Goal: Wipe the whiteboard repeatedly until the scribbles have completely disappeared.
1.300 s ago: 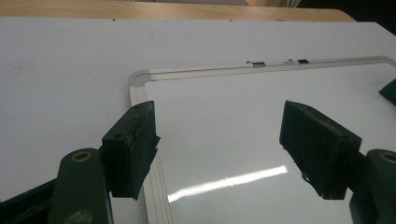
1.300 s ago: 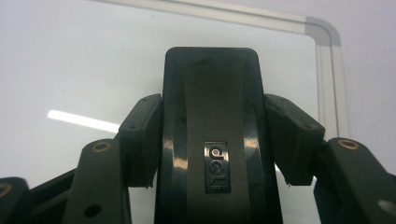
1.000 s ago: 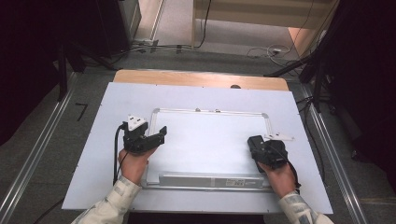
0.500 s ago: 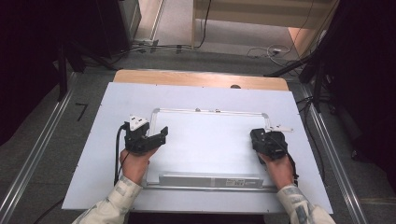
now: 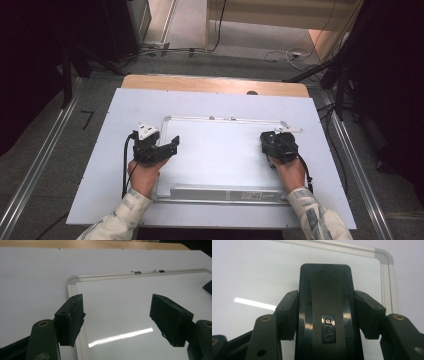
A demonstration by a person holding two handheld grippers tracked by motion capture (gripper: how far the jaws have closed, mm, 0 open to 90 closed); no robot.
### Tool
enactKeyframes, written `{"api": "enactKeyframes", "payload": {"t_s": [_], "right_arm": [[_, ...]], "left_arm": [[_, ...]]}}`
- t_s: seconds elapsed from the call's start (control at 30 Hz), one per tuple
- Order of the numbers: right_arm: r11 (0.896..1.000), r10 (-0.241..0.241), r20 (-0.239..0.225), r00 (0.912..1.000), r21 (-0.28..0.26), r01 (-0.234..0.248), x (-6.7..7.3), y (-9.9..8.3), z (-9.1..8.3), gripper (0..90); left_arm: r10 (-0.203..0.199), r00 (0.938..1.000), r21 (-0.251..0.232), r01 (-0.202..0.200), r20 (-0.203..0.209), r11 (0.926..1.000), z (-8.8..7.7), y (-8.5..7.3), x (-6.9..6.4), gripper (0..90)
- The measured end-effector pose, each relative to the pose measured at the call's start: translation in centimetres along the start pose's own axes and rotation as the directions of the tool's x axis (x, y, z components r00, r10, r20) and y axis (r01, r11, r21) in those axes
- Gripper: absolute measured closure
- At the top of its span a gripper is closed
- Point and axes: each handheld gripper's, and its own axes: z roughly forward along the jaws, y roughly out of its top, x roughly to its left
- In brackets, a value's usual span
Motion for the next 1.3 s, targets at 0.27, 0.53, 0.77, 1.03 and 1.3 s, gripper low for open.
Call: {"api": "enactKeyframes", "payload": {"t_s": [0.27, 0.53, 0.77, 1.03, 1.3], "right_arm": [[1.0, 0.002, -0.039, 0.9993, 0.004, -0.002, -0.7, -3.6, -3.1, 39.2], [1.0, -0.002, -0.045, 0.999, 0.013, 0.003, -1.2, -6.2, -5.2, 39.2], [1.0, -0.004, -0.018, 0.9998, 0.002, 0.004, -1.1, -4.8, -3.8, 39.2], [1.0, 0.016, 0.016, 0.9997, 0.003, -0.016, -1.4, -1.4, -0.9, 39.1], [1.0, 0.001, -0.02, 0.9998, 0.007, 0.0, -0.8, -2.5, -1.9, 39.2]], "left_arm": [[-0.001, 1.0, -0.002, 0.001, -0.003, 1.0, -0.1, -0.1, 0.0, 27.8], [0.0, 1.0, 0.0, 0.0, -0.003, 1.0, -0.1, -0.1, -0.1, 27.8], [0.003, 1.0, 0.001, -0.003, -0.001, 1.0, 0.1, -0.1, -0.3, 27.8], [0.003, 1.0, 0.005, -0.003, -0.001, 1.0, 0.1, -0.1, -0.2, 27.8], [-0.007, 1.0, 0.007, 0.007, -0.005, 1.0, 0.1, -0.2, 0.1, 27.8]]}}
